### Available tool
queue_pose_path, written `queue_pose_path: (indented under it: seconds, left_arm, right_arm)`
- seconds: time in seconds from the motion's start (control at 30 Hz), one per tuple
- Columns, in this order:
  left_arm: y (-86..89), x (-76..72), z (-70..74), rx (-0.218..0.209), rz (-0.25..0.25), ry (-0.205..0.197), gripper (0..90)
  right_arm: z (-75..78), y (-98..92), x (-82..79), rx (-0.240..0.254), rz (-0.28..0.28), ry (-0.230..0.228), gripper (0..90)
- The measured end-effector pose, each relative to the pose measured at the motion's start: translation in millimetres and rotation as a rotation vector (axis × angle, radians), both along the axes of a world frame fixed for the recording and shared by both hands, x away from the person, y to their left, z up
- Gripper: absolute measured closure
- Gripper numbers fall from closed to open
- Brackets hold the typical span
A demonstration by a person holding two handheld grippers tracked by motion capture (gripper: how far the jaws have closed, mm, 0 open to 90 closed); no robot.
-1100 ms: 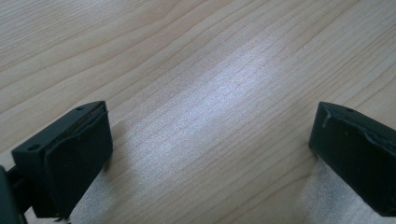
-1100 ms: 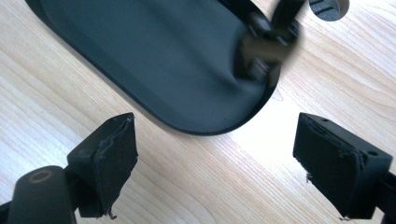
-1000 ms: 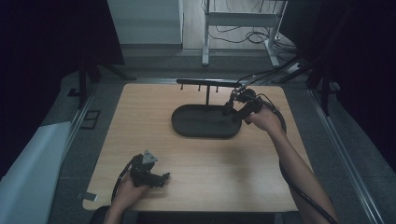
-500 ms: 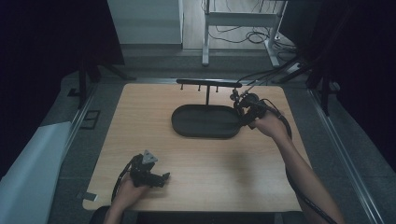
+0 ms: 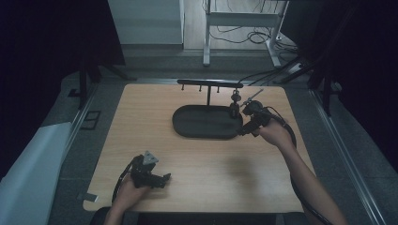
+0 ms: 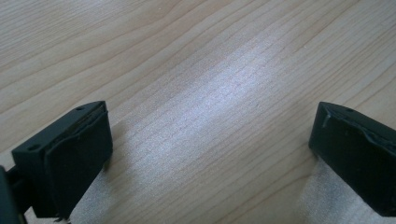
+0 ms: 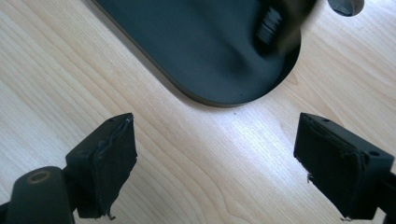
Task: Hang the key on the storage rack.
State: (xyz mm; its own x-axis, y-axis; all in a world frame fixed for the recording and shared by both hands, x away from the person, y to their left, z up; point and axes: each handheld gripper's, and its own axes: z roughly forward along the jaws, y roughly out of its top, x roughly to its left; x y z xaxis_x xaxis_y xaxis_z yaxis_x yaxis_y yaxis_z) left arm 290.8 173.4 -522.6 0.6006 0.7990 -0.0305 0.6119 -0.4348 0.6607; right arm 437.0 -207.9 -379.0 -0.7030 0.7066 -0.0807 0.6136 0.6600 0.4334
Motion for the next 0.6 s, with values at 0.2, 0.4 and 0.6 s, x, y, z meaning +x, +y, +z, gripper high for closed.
queue_pose_path:
  seconds: [0.2, 0.4, 0.6]
  left_arm:
    - [0.0, 0.0, 0.0, 0.001, 0.000, 0.000, 0.0]
    - [0.1, 0.0, 0.1, 0.002, -0.001, 0.000, 0.0]
    - [0.1, 0.0, 0.1, 0.002, -0.001, 0.000, 0.0]
  right_arm:
    - [-5.7, -8.3, -8.2, 0.021, 0.001, -0.001, 13.0]
    - [-8.3, -18.3, -12.4, 0.026, -0.011, -0.007, 13.0]
    - [-7.5, -31.0, -21.3, 0.041, -0.019, -0.037, 13.0]
